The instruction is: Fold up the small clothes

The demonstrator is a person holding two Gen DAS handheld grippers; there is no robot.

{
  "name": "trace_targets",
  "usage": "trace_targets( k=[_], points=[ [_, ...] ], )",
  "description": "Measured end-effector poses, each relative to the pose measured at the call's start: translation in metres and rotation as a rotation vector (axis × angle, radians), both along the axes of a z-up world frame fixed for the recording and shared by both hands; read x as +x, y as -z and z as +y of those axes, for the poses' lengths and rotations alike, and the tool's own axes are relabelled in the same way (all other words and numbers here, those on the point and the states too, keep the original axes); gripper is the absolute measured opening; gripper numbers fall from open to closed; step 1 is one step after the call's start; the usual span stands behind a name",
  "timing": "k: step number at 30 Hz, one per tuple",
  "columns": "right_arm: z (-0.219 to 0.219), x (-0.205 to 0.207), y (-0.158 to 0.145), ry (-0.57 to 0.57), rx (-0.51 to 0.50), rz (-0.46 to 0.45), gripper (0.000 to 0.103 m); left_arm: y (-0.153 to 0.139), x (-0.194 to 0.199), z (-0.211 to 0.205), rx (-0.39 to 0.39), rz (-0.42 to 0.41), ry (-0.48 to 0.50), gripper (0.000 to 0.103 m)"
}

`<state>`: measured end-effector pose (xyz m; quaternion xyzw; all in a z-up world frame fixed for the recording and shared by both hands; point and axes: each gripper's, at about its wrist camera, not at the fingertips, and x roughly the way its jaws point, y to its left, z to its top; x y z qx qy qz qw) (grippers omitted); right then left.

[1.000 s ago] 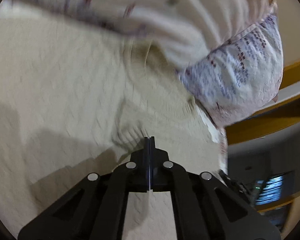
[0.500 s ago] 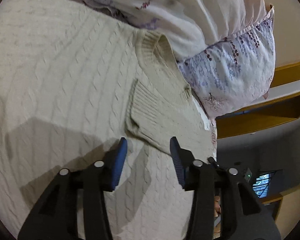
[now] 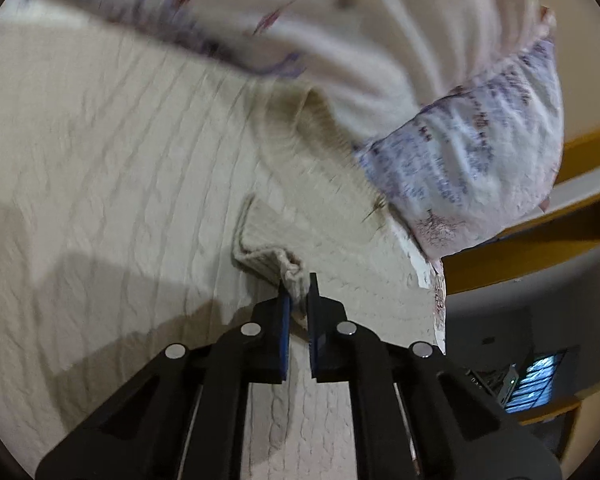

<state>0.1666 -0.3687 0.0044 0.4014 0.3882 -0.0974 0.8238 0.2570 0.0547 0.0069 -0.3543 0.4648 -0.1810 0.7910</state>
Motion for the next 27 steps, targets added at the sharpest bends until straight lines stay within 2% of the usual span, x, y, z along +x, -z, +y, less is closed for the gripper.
trace_targets(
  k=[3, 5, 10, 12, 14, 15, 17, 18, 19, 21, 23, 27],
  points=[
    [0.001, 0.001, 0.001, -0.012, 0.006, -0.004, 0.022, -0.015, -0.001, 0.013, 0.047, -0.056, -0.036, 0.006],
    [0.006, 0.003, 0.003, -0.030, 0.004, -0.003, 0.015, -0.017, -0.001, 0.020, 0.096, -0.064, -0.053, 0.007],
    [0.021, 0.004, 0.012, -0.032, -0.103, 0.077, 0.012, 0.002, -0.002, 0.018, 0.186, 0.012, -0.036, 0.007],
    [0.027, 0.003, 0.010, -0.042, -0.149, 0.090, 0.012, 0.008, -0.002, 0.016, 0.198, 0.022, -0.032, 0.009],
    [0.031, 0.002, 0.005, -0.052, -0.180, 0.114, 0.017, 0.006, -0.004, 0.016, 0.205, 0.017, -0.028, 0.012],
    [0.033, 0.000, 0.002, -0.055, -0.189, 0.126, 0.021, 0.006, -0.006, 0.018, 0.195, 0.017, -0.029, 0.017],
    [0.038, -0.007, -0.008, -0.052, -0.221, 0.123, 0.035, 0.000, -0.011, 0.027, 0.166, 0.005, -0.032, 0.032],
    [0.041, -0.011, -0.013, -0.050, -0.238, 0.112, 0.047, -0.003, -0.016, 0.035, 0.154, -0.004, -0.043, 0.042],
    [0.044, -0.014, -0.019, -0.053, -0.262, 0.095, 0.051, -0.005, -0.021, 0.042, 0.145, -0.015, -0.057, 0.048],
    [0.056, -0.016, -0.030, -0.082, -0.304, 0.061, 0.052, -0.011, -0.036, 0.064, 0.124, -0.033, -0.090, 0.053],
    [0.067, -0.009, -0.035, -0.138, -0.306, 0.041, 0.055, -0.013, -0.049, 0.089, 0.104, -0.035, -0.135, 0.054],
    [0.096, 0.017, -0.029, -0.259, -0.319, 0.065, 0.057, -0.009, -0.078, 0.140, 0.093, -0.025, -0.249, 0.054]
  ],
)
